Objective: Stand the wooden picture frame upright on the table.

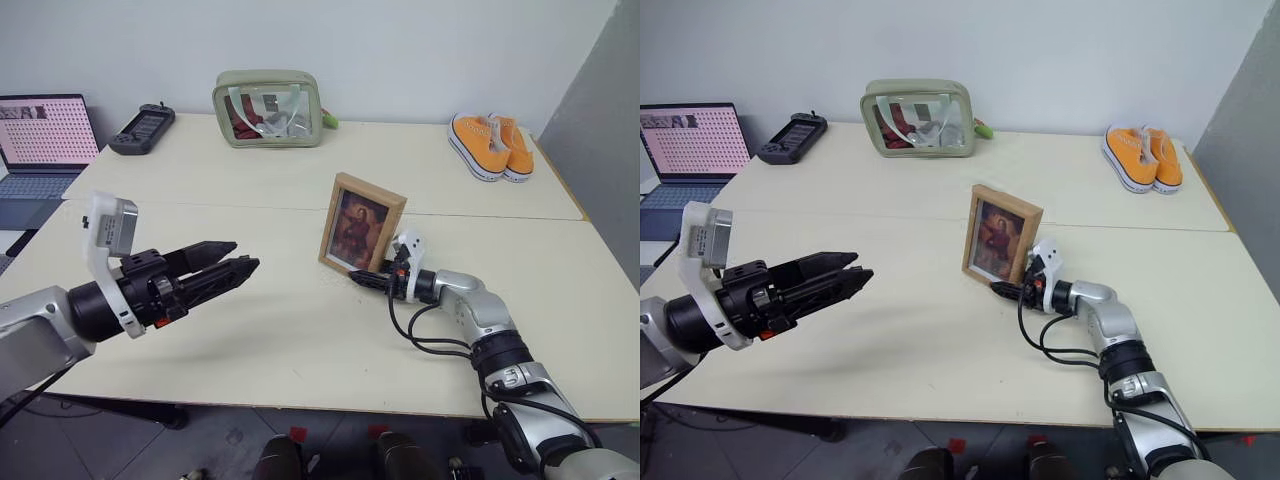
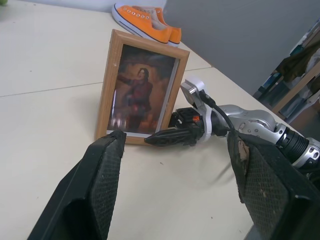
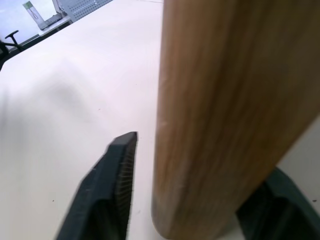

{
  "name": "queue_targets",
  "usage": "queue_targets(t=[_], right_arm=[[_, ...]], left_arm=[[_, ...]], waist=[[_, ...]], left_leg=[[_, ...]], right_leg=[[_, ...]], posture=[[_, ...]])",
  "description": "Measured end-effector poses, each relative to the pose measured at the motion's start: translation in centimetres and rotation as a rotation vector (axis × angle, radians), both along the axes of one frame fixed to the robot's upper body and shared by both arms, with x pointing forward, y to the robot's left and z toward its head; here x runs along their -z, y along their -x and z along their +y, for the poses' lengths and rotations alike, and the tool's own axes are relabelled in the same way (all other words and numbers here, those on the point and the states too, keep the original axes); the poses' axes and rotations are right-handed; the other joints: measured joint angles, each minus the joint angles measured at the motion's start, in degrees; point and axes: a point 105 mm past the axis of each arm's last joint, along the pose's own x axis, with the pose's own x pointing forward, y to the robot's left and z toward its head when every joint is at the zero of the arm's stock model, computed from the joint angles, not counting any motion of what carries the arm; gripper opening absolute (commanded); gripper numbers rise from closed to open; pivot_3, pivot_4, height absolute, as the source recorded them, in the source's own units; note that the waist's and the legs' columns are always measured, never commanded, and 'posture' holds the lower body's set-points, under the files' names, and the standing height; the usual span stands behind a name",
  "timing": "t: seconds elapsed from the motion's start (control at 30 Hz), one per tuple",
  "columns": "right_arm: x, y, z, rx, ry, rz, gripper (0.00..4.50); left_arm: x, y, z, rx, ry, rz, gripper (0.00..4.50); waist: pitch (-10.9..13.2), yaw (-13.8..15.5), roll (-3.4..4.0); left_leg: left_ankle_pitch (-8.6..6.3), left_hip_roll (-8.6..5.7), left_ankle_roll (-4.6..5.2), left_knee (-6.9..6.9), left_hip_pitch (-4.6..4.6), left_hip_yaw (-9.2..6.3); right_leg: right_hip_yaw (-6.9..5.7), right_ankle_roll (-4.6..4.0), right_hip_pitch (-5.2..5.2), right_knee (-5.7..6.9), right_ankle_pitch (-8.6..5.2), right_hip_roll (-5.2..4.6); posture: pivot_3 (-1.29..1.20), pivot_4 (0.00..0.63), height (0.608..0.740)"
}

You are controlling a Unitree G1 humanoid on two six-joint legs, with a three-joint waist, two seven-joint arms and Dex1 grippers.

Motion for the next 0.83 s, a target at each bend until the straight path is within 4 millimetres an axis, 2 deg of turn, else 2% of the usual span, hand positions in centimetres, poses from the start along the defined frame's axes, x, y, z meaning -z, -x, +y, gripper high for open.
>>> queue_targets(t=[0.17,0.27,0.43,0.5,0.6,0.73,0.83], right_arm=[[-0.2,0.2,-0.9,0.013,0.052,-0.049,2.97],[0.0,0.6,-2.1,0.020,0.106,-0.075,2.97],[0.8,3.0,-7.0,0.030,0.334,-0.126,2.97],[0.3,4.0,-8.8,0.069,0.371,-0.140,2.97],[-2.3,5.0,-10.2,0.149,0.345,-0.194,2.97],[-6.6,5.8,-9.7,0.239,0.255,-0.290,2.97],[-8.9,6.7,-8.6,0.275,0.183,-0.330,2.97]], left_arm=[[-0.1,-0.8,-0.5,-0.014,0.028,-0.021,3.48],[-0.2,-1.4,-0.8,-0.024,0.047,-0.048,3.48],[0.5,-2.2,-1.4,-0.030,0.041,-0.063,3.48],[1.0,-2.5,-1.3,-0.030,0.049,-0.067,3.48],[1.7,-3.2,-1.0,-0.045,0.060,-0.072,3.48],[2.3,-3.8,-1.1,-0.042,0.054,-0.088,3.48],[2.1,-4.2,-1.4,-0.029,0.041,-0.107,3.48]], waist=[[0.00,0.07,0.00],[0.00,0.16,0.00],[0.00,0.90,0.00],[0.00,1.10,0.01],[0.00,0.78,0.01],[0.00,0.62,0.00],[0.00,0.81,-0.01]], left_leg=[[0.00,0.00,0.00,-0.03,-0.01,0.01],[0.00,0.00,0.00,-0.07,-0.02,0.01],[0.00,-0.02,-0.01,-0.28,-0.08,0.04],[0.01,0.00,-0.01,-0.42,-0.05,0.07],[0.01,0.06,-0.01,-0.52,-0.03,0.10],[0.01,0.05,-0.01,-0.55,-0.02,0.08],[0.01,0.03,-0.01,-0.55,-0.04,0.08]], right_leg=[[0.02,0.02,0.01,-0.06,-0.01,0.00],[0.02,0.02,0.02,-0.14,-0.01,0.00],[0.03,0.03,0.05,-0.50,0.00,-0.03],[0.05,0.03,0.05,-0.63,0.01,-0.03],[0.07,0.01,0.03,-0.67,0.02,0.00],[0.04,0.02,0.05,-0.69,0.02,0.00],[0.06,0.05,0.07,-0.74,0.02,-0.01]], posture=[[0.00,0.150,0.740],[0.00,0.150,0.740],[0.00,0.150,0.740],[0.00,0.150,0.740],[0.00,0.150,0.740],[0.00,0.150,0.740],[0.00,0.150,0.740]])
